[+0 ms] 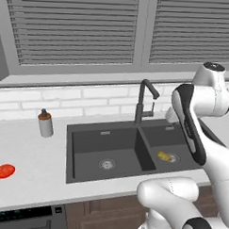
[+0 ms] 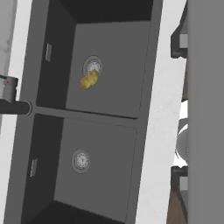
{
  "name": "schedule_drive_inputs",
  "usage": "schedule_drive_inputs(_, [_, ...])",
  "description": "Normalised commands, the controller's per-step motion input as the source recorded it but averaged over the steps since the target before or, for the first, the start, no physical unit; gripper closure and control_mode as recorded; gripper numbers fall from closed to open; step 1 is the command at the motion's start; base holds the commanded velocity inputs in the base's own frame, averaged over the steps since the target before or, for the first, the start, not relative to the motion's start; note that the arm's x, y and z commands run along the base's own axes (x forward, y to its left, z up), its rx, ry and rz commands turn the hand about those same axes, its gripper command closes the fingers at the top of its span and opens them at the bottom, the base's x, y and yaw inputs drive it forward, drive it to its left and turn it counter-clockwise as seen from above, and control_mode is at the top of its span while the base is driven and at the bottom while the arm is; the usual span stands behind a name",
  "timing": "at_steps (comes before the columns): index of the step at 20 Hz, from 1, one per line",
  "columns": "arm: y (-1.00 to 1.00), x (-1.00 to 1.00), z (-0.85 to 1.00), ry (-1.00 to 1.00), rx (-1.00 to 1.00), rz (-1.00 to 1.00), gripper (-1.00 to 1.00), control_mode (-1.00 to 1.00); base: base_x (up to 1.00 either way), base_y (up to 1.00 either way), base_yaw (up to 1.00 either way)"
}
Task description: Pick the potato from the sink and place it in the bowl. Then pick the bowl and place it in the microwave. Then close the microwave door and press the start button.
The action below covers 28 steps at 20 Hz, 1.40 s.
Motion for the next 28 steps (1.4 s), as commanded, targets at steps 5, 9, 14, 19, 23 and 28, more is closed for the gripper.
schedule_drive_inputs(5, [-0.7,0.27,-0.63,0.02,-0.04,0.14,-1.0,-1.0,0.0,0.0,0.0])
schedule_drive_inputs(9, [-0.6,0.73,-0.74,0.02,0.0,0.15,-1.0,-1.0,0.0,0.0,0.0])
schedule_drive_inputs(14, [-0.32,0.98,-0.66,0.01,0.13,0.15,-1.0,-1.0,0.0,0.0,0.0])
schedule_drive_inputs(19, [-0.25,0.88,-0.49,0.07,0.08,0.14,-1.0,-1.0,0.0,0.0,0.0])
schedule_drive_inputs(23, [-0.11,0.81,-0.39,0.23,0.01,0.0,-1.0,-1.0,0.0,0.0,0.0])
schedule_drive_inputs(28, [-0.1,0.78,-0.39,0.25,0.0,0.0,-1.0,-1.0,0.0,0.0,0.0])
